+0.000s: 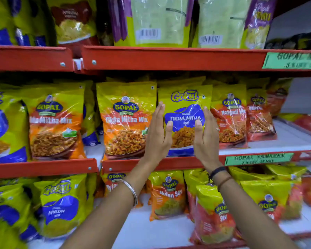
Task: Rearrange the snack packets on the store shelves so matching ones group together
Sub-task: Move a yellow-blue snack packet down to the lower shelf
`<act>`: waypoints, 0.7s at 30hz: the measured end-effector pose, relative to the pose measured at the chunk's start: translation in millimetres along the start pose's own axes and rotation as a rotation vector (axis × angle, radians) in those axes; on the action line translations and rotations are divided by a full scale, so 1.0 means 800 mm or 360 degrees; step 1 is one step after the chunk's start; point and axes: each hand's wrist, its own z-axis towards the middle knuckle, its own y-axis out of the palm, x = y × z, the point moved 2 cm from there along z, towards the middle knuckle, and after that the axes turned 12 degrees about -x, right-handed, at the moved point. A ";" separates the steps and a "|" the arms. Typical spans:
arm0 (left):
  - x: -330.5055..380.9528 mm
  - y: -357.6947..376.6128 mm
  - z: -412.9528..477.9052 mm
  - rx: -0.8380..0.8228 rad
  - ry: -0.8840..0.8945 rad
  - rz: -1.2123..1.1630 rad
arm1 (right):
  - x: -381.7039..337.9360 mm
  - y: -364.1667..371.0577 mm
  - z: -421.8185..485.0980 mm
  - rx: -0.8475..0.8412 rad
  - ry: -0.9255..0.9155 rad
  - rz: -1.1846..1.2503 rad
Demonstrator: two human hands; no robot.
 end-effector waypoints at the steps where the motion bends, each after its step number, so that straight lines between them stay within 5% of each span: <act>1: -0.005 0.007 0.000 -0.0008 -0.0138 -0.0063 | 0.011 -0.001 0.001 0.0015 0.0070 0.0015; 7: -0.043 0.044 0.013 -0.0141 -0.0734 -0.0280 | 0.070 0.002 0.014 -0.0263 0.0575 0.0525; 10: -0.056 0.047 0.017 -0.0201 -0.0871 -0.0299 | 0.100 -0.002 0.023 -0.0365 0.0582 0.0677; 21: -0.027 0.019 -0.005 -0.0113 -0.0705 -0.0562 | 0.089 -0.026 0.002 -0.0246 0.0311 0.0858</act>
